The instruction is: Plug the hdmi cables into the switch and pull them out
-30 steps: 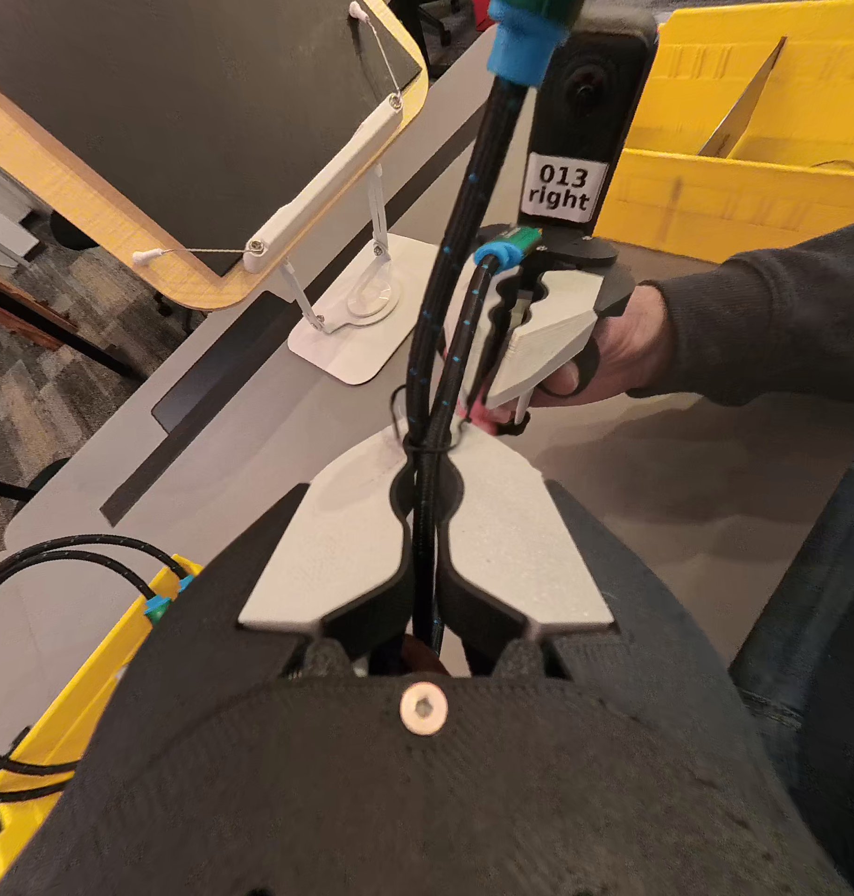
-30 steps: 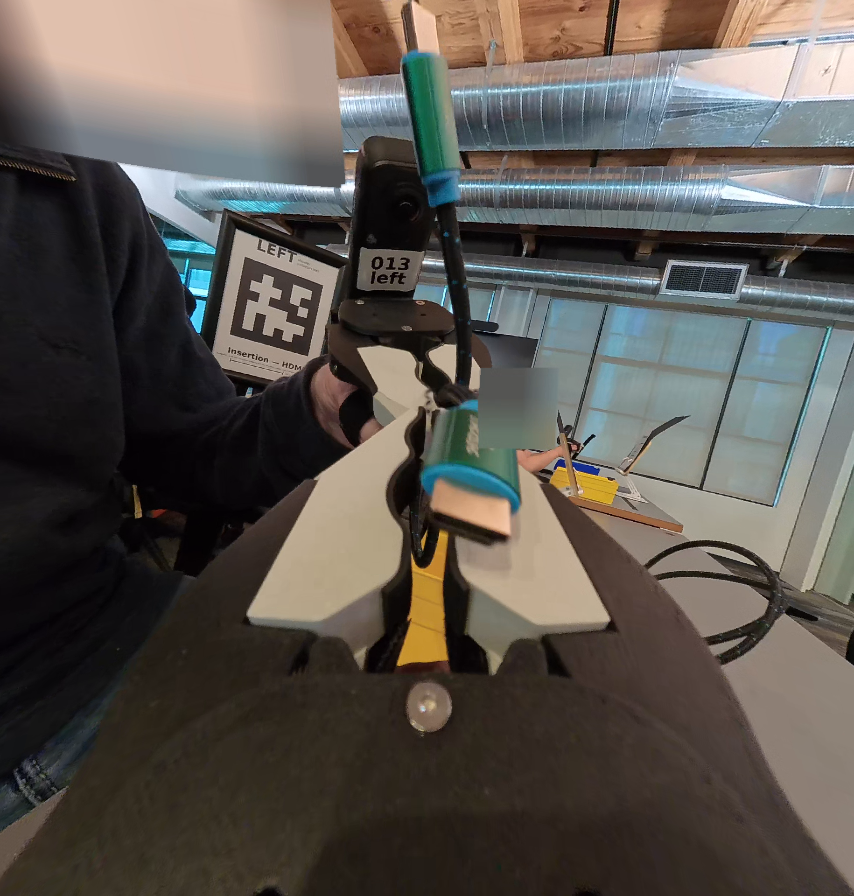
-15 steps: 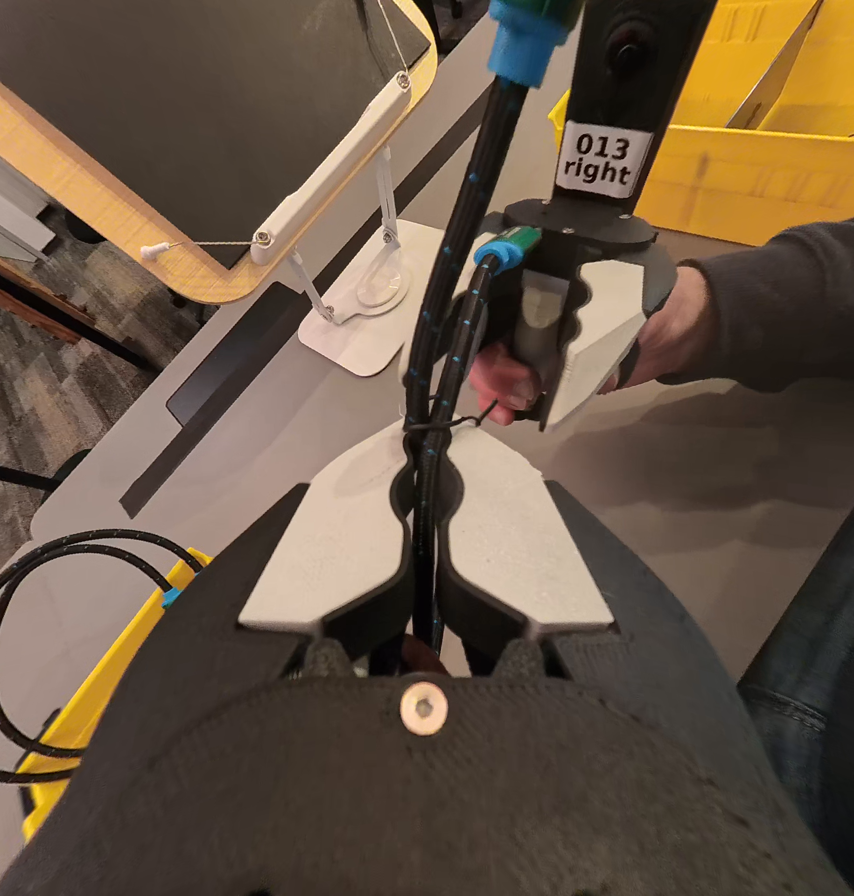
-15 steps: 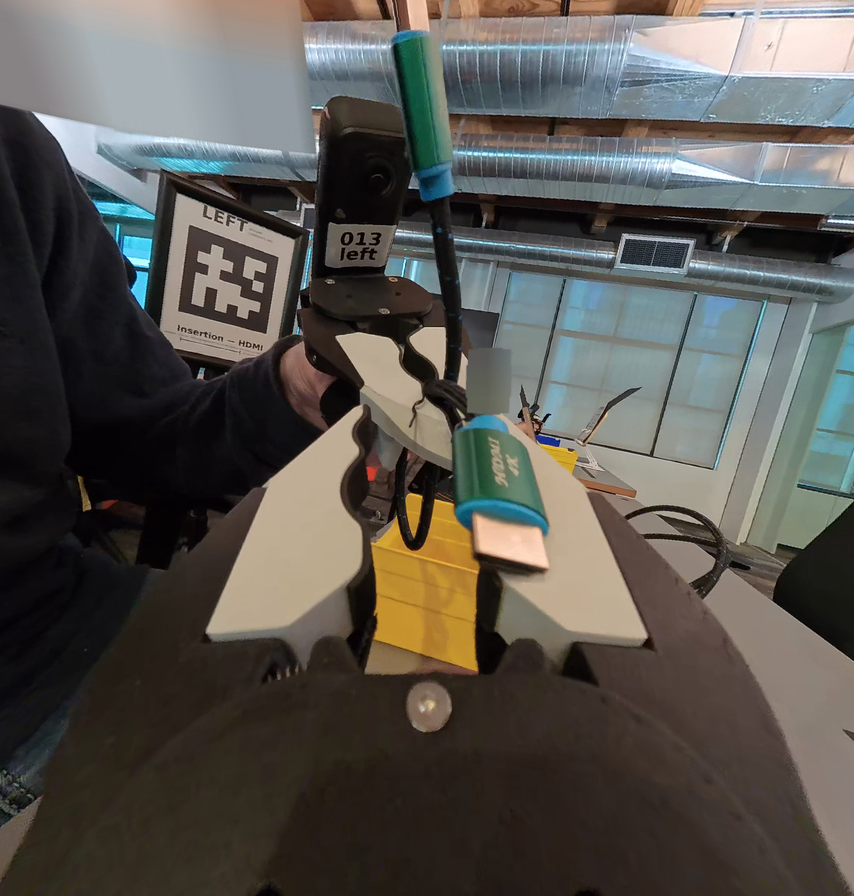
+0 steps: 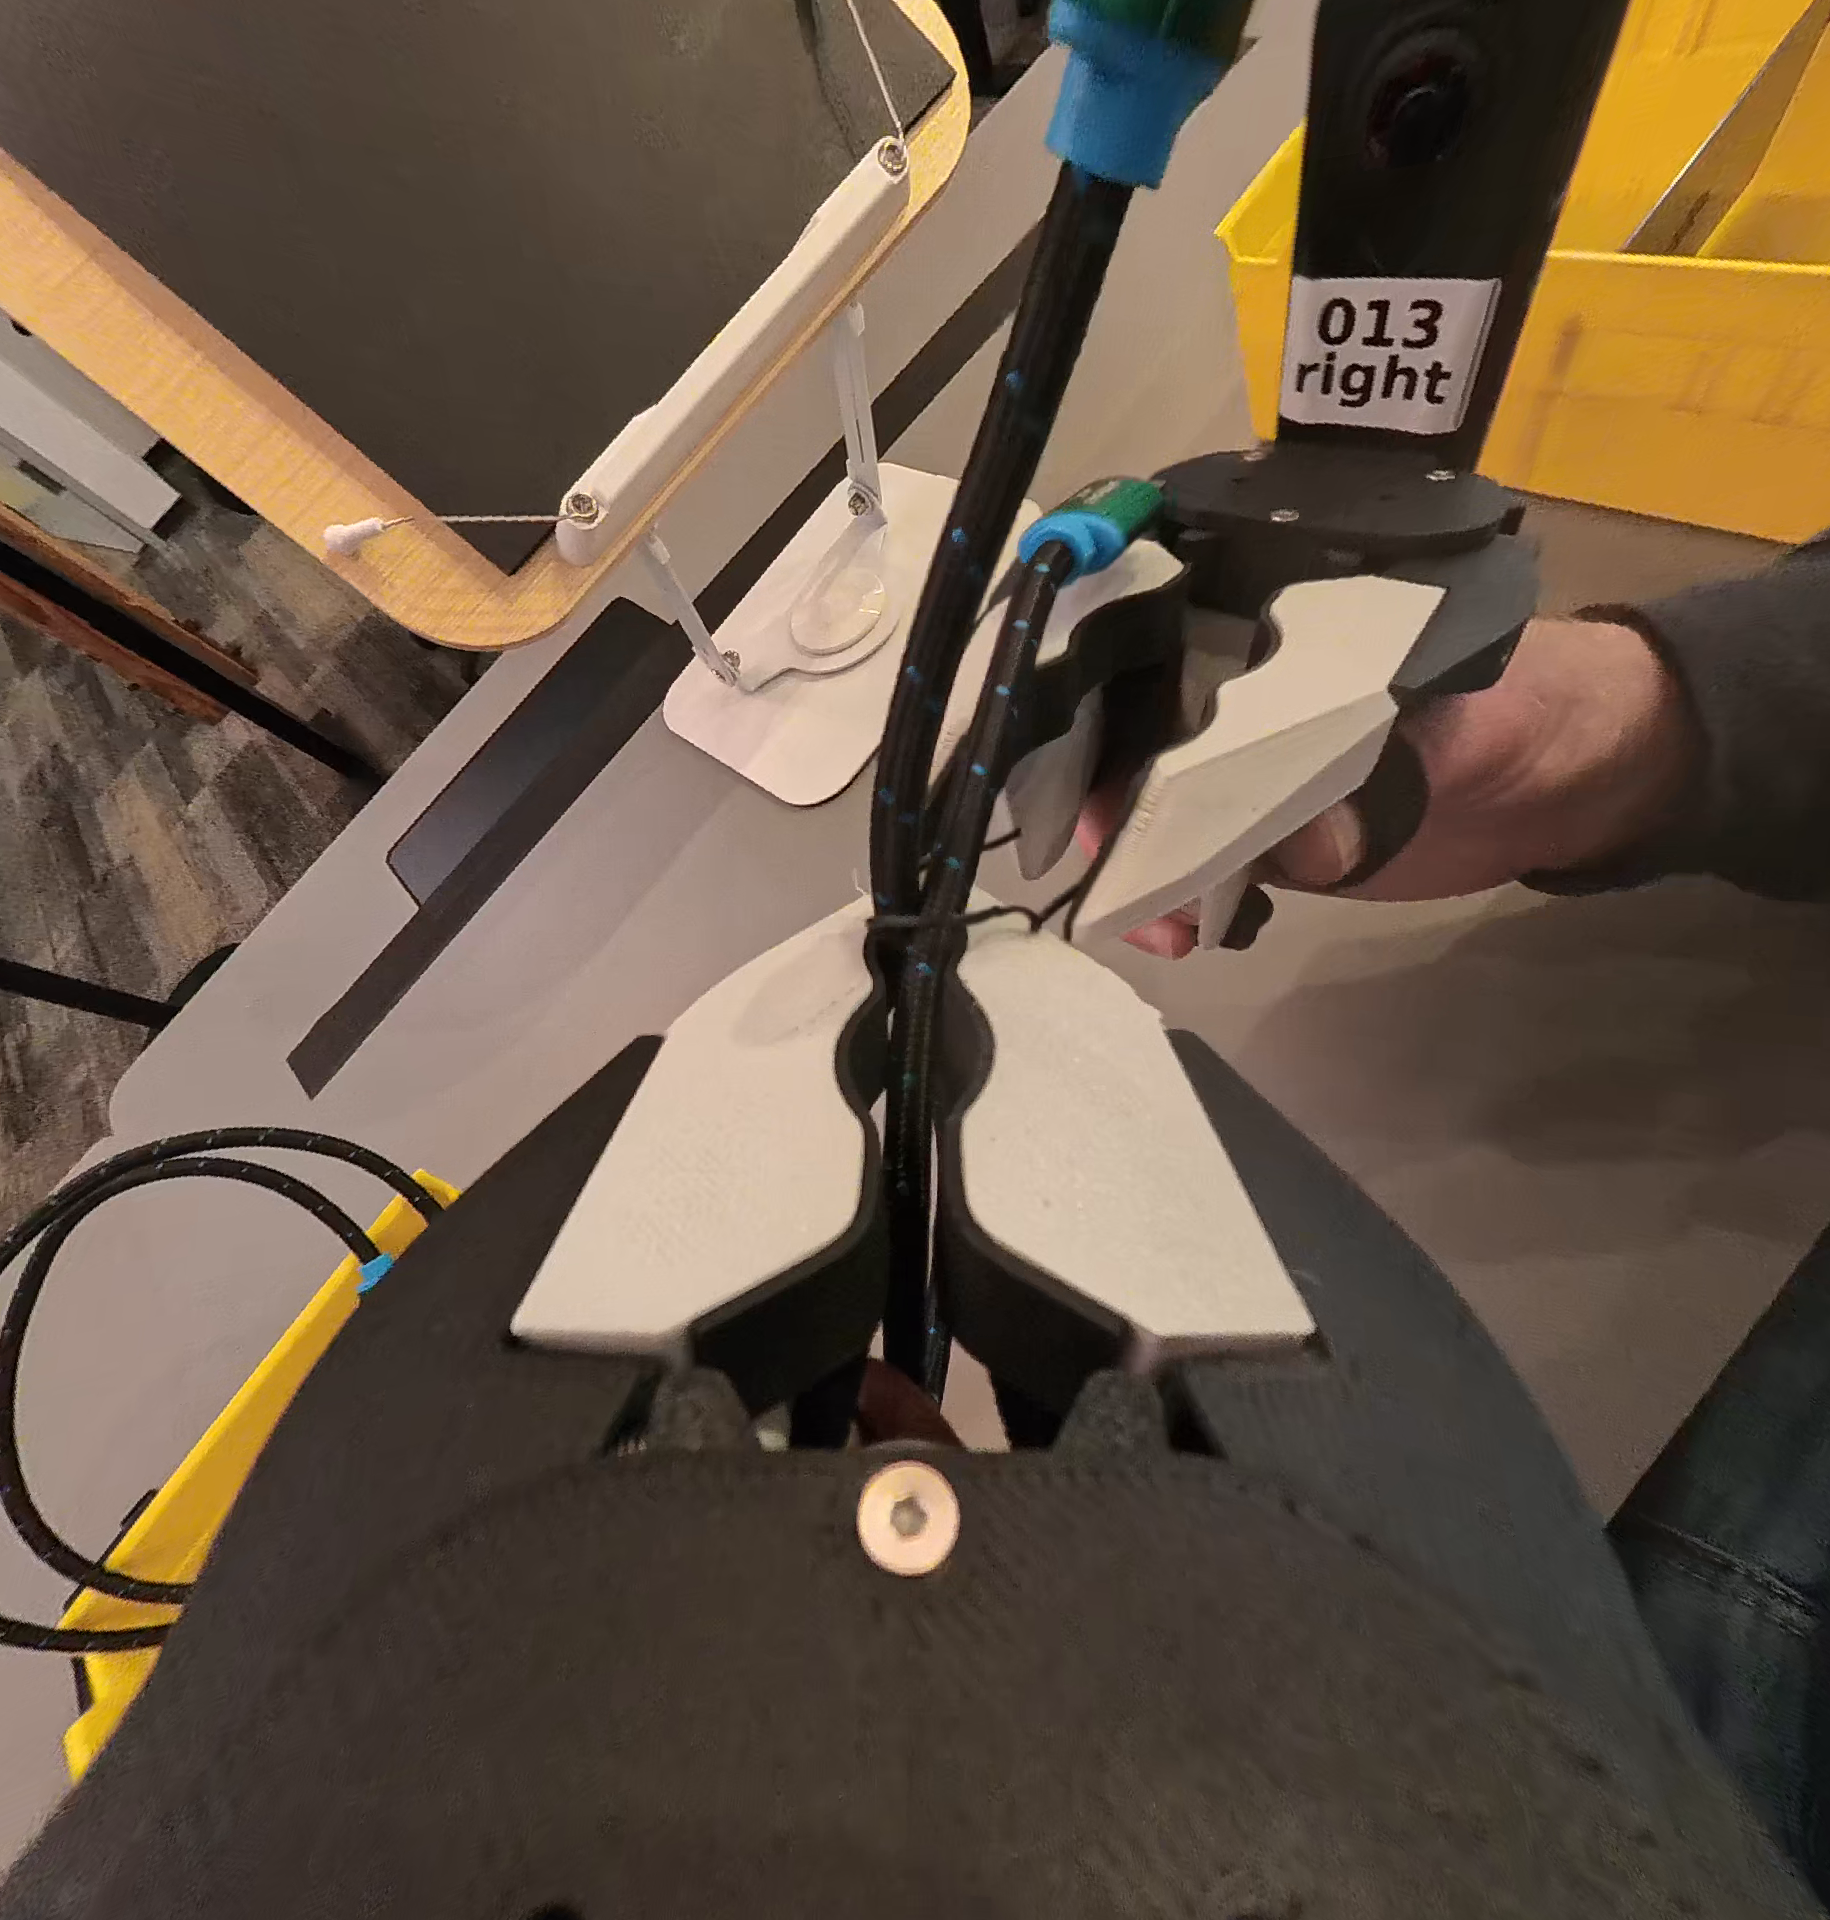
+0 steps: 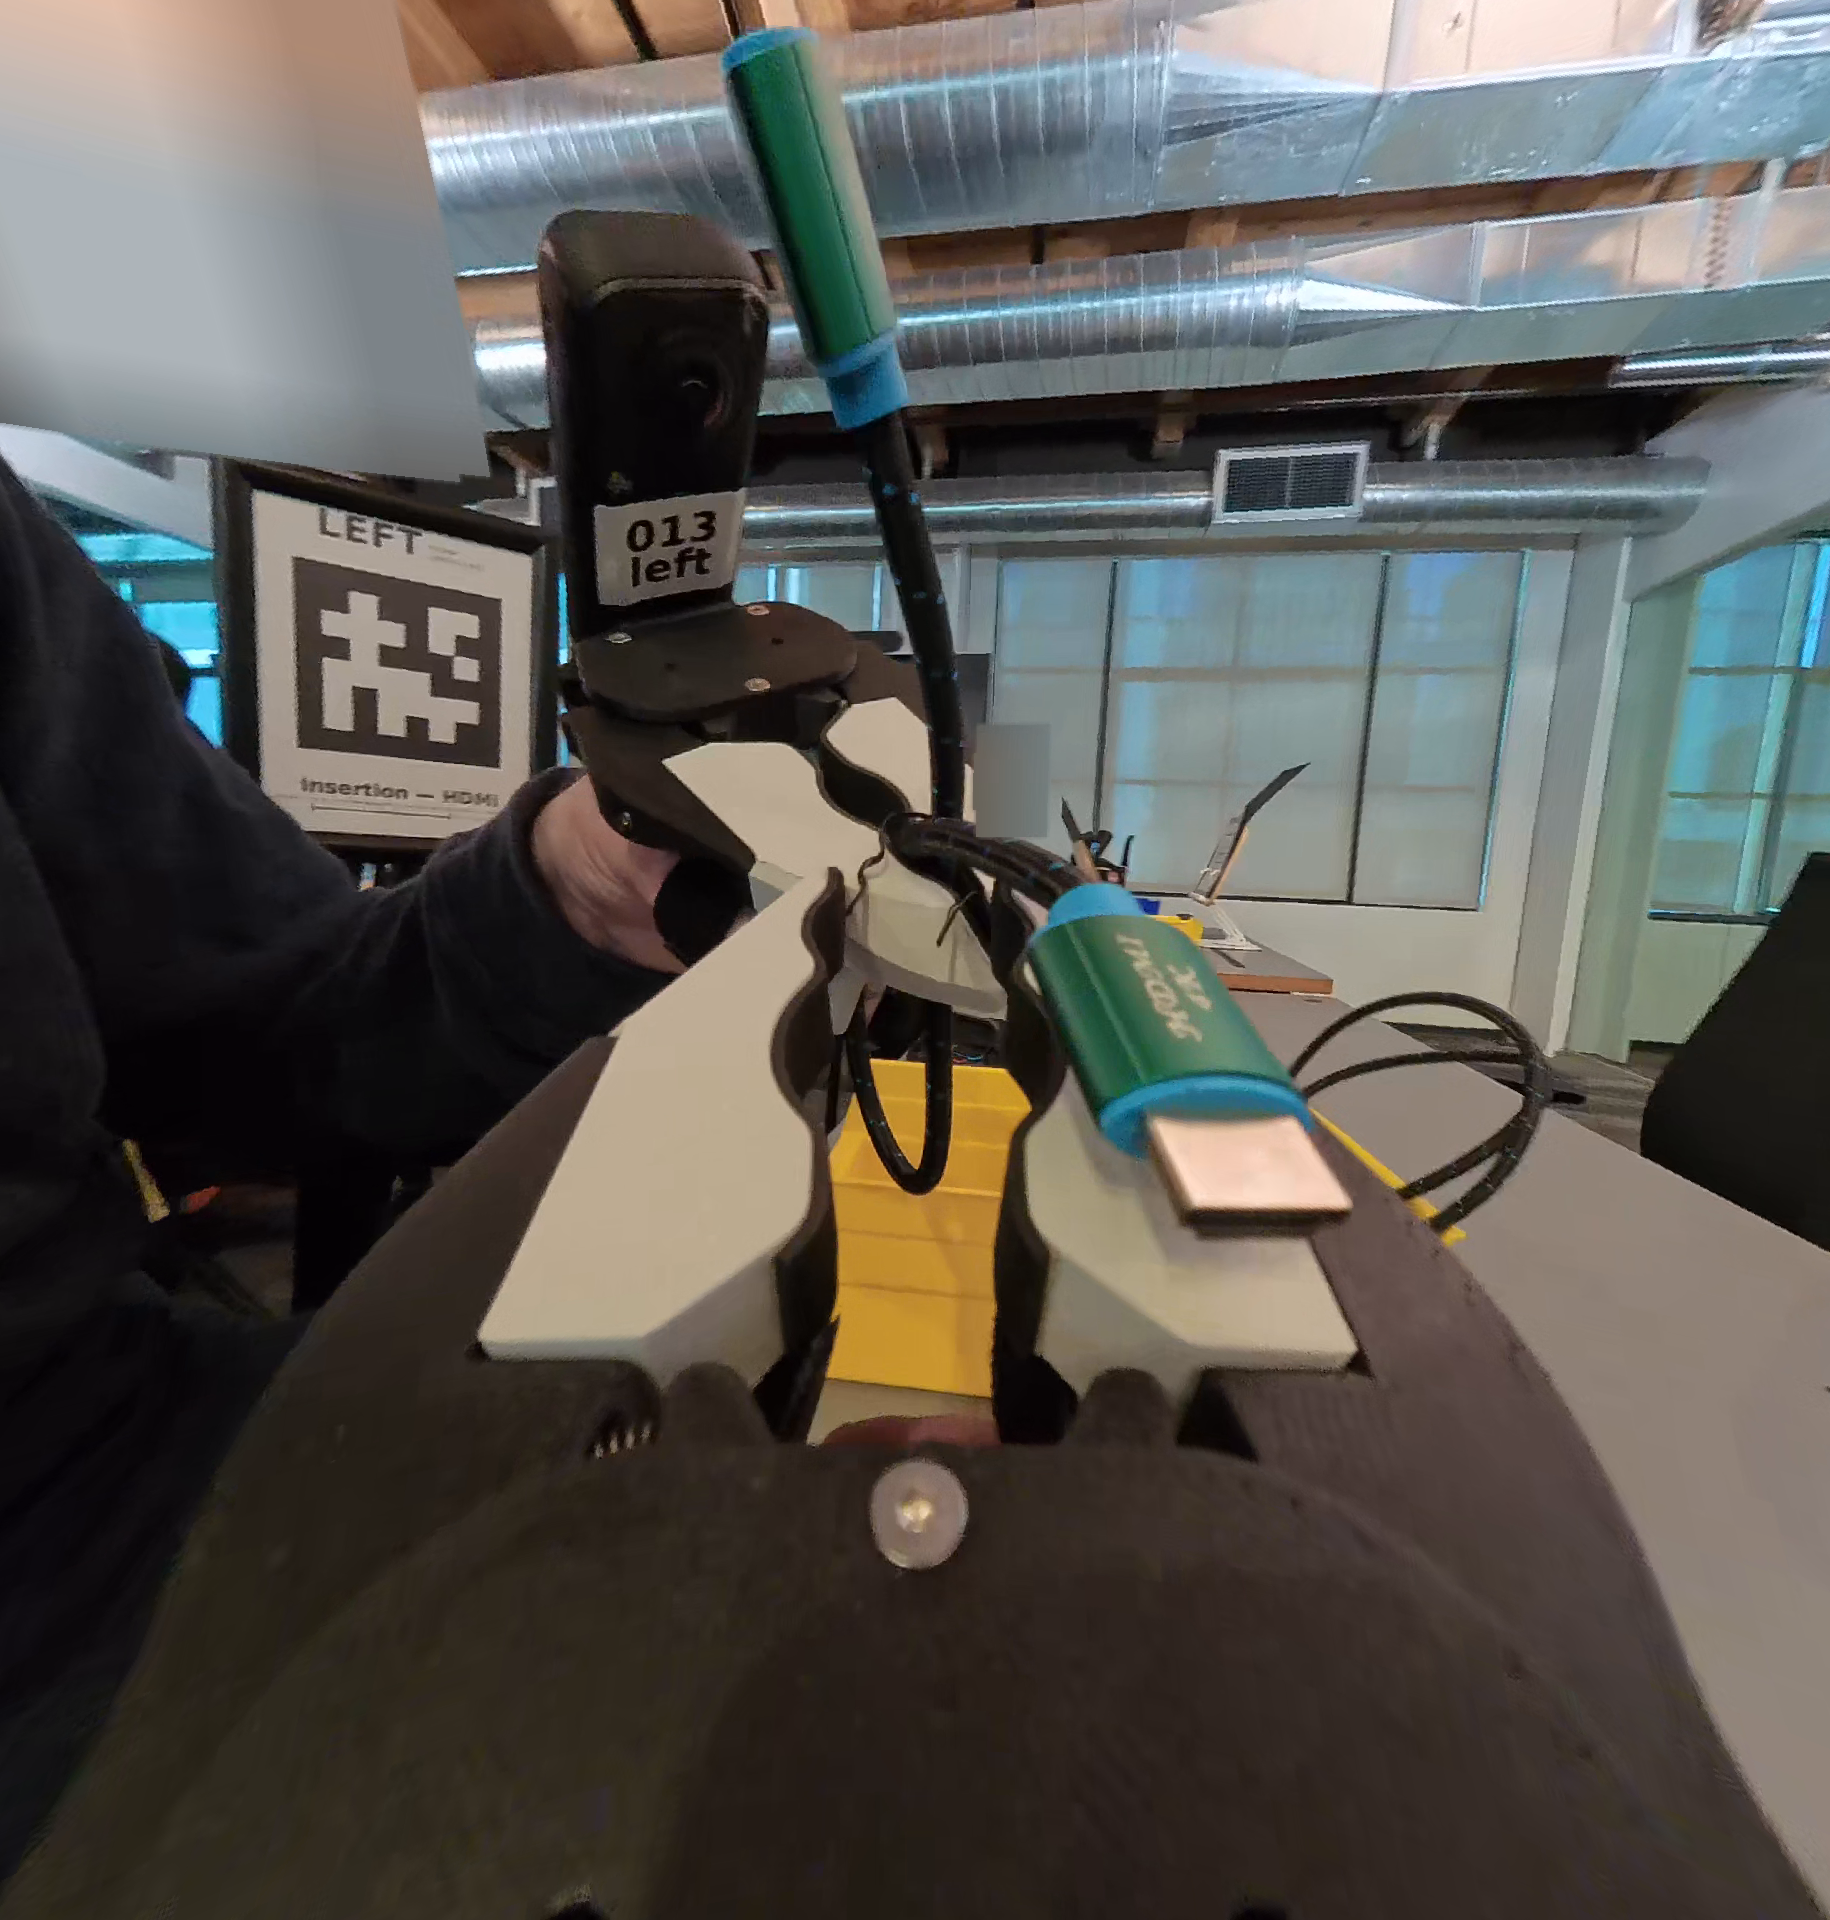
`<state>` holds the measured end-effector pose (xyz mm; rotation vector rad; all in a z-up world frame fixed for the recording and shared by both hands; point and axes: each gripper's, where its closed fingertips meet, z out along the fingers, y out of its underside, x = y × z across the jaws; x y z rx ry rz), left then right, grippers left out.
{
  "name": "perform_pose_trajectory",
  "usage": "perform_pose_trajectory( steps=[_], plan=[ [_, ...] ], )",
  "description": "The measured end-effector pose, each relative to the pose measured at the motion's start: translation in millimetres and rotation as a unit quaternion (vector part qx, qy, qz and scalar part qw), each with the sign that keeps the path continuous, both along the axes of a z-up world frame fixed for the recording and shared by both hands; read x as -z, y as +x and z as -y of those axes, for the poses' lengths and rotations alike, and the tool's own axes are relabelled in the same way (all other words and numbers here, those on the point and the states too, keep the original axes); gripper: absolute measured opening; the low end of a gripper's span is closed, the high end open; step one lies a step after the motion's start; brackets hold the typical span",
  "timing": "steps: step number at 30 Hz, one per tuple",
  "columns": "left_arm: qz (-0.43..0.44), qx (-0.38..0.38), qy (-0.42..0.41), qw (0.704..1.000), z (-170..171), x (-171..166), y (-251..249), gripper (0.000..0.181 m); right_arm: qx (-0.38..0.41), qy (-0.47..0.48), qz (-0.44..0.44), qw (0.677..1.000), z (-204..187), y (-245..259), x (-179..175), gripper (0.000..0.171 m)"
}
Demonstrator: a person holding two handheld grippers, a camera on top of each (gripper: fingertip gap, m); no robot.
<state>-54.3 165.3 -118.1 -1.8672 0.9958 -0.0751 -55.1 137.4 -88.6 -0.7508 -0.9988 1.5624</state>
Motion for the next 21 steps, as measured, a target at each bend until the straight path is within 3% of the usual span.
perform_pose_trajectory(
  steps=[10, 21],
  plan=[
    [-0.019, -0.019, 0.011, 1.000, -5.1, 2.6, -0.2, 0.002, 0.030, -0.032, -0.011, 0.999, -3.9, 1.5, -1.6, 0.032],
    [-0.022, -0.029, 0.019, 0.999, -7.3, 3.7, 0.8, 0.002, 0.046, -0.040, -0.011, 0.998, -4.5, 2.3, 1.6, 0.009]
  ],
)
